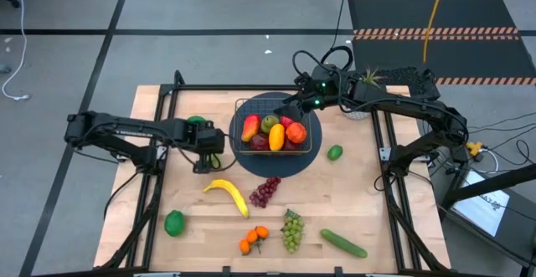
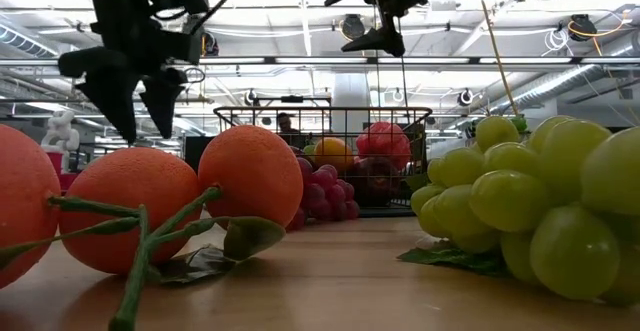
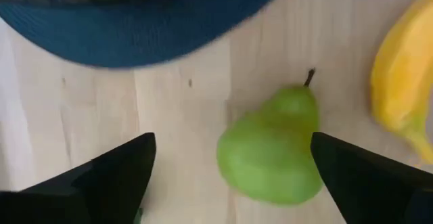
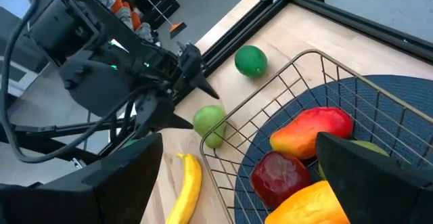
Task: Build produce basket
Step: Put the green pear into the wire basket
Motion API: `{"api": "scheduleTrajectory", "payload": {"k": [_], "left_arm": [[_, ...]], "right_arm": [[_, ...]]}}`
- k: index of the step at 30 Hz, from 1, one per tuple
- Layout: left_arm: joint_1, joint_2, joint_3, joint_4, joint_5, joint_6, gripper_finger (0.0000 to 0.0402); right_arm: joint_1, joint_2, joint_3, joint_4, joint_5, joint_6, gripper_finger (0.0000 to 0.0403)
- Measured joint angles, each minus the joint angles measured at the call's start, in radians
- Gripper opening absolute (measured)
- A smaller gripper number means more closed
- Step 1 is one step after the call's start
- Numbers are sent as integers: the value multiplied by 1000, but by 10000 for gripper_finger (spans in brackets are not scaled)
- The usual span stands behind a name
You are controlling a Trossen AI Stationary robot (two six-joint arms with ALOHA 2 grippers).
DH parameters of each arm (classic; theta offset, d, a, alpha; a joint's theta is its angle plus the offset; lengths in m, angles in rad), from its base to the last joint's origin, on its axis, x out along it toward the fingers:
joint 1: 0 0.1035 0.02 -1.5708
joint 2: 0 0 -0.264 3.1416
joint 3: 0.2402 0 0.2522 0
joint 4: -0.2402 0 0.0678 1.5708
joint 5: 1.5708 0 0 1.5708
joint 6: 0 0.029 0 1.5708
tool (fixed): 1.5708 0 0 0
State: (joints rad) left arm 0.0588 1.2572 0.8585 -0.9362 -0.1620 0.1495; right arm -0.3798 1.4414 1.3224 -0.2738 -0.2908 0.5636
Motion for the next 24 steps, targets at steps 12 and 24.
{"api": "scheduleTrajectory", "payload": {"k": [12,24], "left_arm": [[70,13,-4,-11,125,134,384],[88,13,-66,-50,192,195,384]], "right_arm": [[0,0,0,0,3,-2,380],[0,0,0,0,1,-20,380]]}}
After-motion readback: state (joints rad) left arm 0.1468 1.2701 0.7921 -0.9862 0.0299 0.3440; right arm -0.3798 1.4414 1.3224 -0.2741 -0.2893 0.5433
